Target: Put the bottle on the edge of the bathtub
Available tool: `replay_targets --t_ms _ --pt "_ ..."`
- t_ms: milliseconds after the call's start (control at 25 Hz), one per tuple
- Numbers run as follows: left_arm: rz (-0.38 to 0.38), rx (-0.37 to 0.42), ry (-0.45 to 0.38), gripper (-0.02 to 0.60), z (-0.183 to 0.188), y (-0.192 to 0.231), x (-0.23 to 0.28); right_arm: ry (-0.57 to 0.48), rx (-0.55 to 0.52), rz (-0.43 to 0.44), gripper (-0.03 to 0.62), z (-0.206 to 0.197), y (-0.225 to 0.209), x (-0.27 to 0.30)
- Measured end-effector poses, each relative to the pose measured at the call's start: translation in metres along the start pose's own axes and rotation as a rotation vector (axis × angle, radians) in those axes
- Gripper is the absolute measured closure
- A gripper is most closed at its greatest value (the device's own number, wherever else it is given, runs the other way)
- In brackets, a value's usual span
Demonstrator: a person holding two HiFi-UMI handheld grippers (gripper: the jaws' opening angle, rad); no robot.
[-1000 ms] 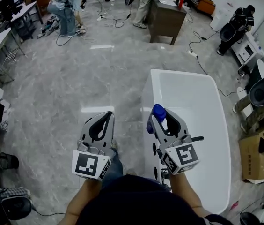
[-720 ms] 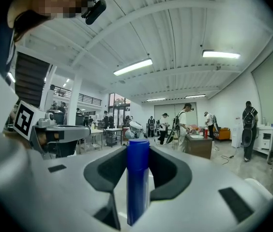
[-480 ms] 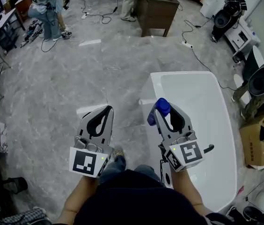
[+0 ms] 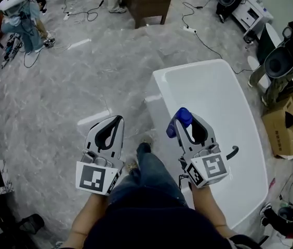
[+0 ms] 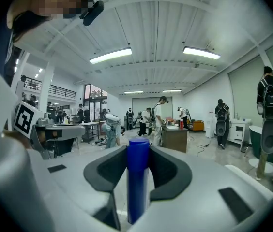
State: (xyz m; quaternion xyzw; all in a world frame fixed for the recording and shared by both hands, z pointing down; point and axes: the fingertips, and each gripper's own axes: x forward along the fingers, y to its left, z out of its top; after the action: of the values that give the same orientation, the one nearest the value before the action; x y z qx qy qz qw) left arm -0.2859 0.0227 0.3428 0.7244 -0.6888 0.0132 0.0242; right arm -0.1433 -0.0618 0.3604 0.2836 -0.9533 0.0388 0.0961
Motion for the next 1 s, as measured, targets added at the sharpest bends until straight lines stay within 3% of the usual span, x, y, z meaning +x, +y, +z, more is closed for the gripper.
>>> replay_targets --t_ms 240,520,1000 --pt "-0.079 -0.006 0.047 0.558 -0.006 0.003 0.050 0.027 0.038 -0.090 0.441 -0.012 -0.037 0.014" --pt "-0.233 0.010 0.021 0.558 -0.001 0.000 0.139 0.000 0.062 -0.169 0.441 -0.014 -0.098 0.063" --pt "-0.436 0.038 0.041 0.558 -0.001 -0.004 0.300 0.017 0.066 -0.228 0.441 -0.026 -0.193 0.143"
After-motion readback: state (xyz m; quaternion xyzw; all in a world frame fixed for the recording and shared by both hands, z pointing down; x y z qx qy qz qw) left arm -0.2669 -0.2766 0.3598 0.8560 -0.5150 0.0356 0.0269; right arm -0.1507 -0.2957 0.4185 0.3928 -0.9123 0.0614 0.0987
